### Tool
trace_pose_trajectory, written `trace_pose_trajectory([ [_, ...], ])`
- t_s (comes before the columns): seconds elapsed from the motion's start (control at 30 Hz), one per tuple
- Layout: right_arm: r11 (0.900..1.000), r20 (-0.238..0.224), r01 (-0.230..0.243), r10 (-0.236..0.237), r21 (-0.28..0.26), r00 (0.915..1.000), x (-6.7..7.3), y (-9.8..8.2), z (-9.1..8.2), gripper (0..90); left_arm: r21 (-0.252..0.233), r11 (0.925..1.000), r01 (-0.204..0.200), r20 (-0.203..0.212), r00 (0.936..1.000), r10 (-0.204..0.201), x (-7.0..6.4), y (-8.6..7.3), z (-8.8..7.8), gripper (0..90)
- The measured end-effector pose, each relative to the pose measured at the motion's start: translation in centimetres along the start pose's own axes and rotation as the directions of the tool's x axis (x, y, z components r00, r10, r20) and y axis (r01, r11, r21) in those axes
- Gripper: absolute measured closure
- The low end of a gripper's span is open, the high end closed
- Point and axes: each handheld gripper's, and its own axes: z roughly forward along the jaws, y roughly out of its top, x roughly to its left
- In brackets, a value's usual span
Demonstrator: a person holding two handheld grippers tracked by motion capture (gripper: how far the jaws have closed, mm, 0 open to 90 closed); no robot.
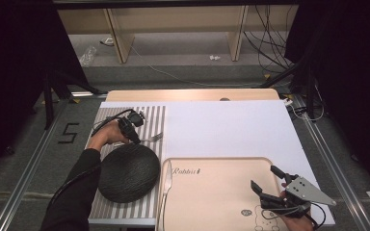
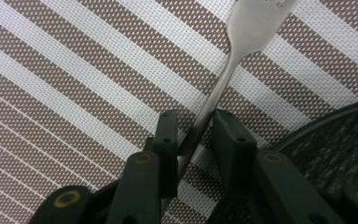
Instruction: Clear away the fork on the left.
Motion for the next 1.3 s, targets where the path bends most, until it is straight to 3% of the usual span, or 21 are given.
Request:
trace_pose_trajectory([
  [0.3, 1.000, 0.001, -0.001, 0.001, 0.003, 1.0000, 0.0, 0.0, 0.0, 18.9, 0.007, 0.9999, -0.008, 0.020, 0.9998, 0.008, -0.1, 0.1, 0.0, 81.8],
  [0.6, 1.000, 0.001, -0.001, 0.001, 0.002, 1.0000, 0.0, 0.0, 0.0, 18.9, 0.009, 0.9999, -0.007, 0.012, 0.9999, 0.007, -0.2, 0.1, 0.0, 83.3],
  [0.83, 1.000, 0.002, -0.001, 0.001, 0.000, 1.0000, 0.0, 0.0, 0.0, 18.9, -0.001, 0.9996, 0.029, -0.056, 0.9980, -0.029, 0.1, 0.0, -0.2, 83.5],
  [1.03, 1.000, 0.002, -0.001, 0.001, 0.001, 1.0000, -0.1, 0.0, 0.0, 18.9, -0.036, 0.9969, 0.071, -0.128, 0.9889, -0.075, 0.5, -0.1, -1.2, 83.5],
  [1.17, 1.000, 0.001, -0.001, 0.001, 0.006, 1.0000, 0.0, 0.0, 0.1, 18.9, -0.056, 0.9962, 0.067, -0.198, 0.9771, -0.076, 0.6, -0.2, -2.0, 83.5],
  [1.3, 1.000, 0.002, -0.005, 0.005, 0.005, 1.0000, 0.0, 0.0, 0.1, 18.9, -0.077, 0.9945, 0.071, -0.242, 0.9662, -0.088, 0.7, -0.4, -2.8, 83.5],
])
